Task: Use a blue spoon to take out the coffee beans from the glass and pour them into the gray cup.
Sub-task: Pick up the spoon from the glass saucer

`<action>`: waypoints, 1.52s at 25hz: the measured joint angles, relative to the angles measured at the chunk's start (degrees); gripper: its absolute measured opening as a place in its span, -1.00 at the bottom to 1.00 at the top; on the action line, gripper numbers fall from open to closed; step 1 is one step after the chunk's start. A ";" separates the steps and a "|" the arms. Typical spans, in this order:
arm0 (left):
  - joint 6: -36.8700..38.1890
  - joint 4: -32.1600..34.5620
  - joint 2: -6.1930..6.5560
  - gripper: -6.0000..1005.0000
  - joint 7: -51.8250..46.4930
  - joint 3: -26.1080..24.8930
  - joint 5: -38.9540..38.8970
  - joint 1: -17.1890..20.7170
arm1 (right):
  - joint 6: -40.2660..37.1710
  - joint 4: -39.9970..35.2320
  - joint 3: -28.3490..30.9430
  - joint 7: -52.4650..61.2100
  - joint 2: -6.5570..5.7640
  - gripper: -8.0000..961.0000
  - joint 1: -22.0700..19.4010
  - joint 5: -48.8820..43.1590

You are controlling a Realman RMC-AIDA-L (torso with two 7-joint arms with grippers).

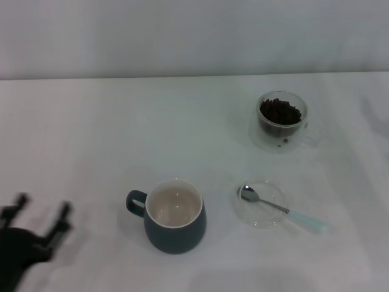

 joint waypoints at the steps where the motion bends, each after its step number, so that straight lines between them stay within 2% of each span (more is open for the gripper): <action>1: 1.61 -0.17 0.00 0.68 0.01 0.05 -2.87 0.69 | -0.75 0.02 -0.19 2.83 -0.05 0.78 -1.41 -0.04; 6: 5.76 -2.78 0.11 0.67 -0.74 0.03 -16.30 0.20 | -9.83 4.41 -2.17 15.84 -0.21 0.78 -9.07 -0.09; 8: 6.09 -3.96 0.26 0.67 -2.14 -0.03 -21.10 -1.06 | -15.09 8.12 -2.70 18.13 -0.26 0.78 -11.37 -0.10; 9: 6.40 -6.30 0.33 0.67 -4.63 -0.09 -24.62 -3.01 | -17.80 10.39 -3.22 18.74 -0.33 0.78 -12.49 -0.09; 13: 6.15 -9.31 0.34 0.66 -7.34 -0.07 -26.16 -5.20 | -25.21 19.98 -5.98 18.49 -0.31 0.78 -15.64 -0.15; 17: 5.90 -11.68 0.27 0.66 -7.71 -0.03 -26.36 -7.00 | -28.55 29.98 -7.30 15.23 -0.22 0.77 -16.54 -0.47; 20: 5.90 -11.80 0.35 0.66 -7.79 0.27 -26.17 -7.65 | -30.17 34.36 -7.38 14.24 -0.21 0.76 -16.63 -2.52; 28: 5.90 -11.34 0.17 0.66 -7.82 0.47 -26.12 -8.02 | -29.49 39.76 -5.92 9.09 0.04 0.75 -16.35 -8.13; 35: 5.91 -11.07 -0.05 0.66 -7.91 0.53 -26.16 -8.82 | -19.99 39.58 0.31 7.49 0.07 0.75 -16.25 -17.79; 38: 5.92 -10.87 -0.05 0.66 -7.92 0.55 -26.17 -9.25 | -18.32 39.49 1.25 7.46 0.07 0.75 -16.32 -20.03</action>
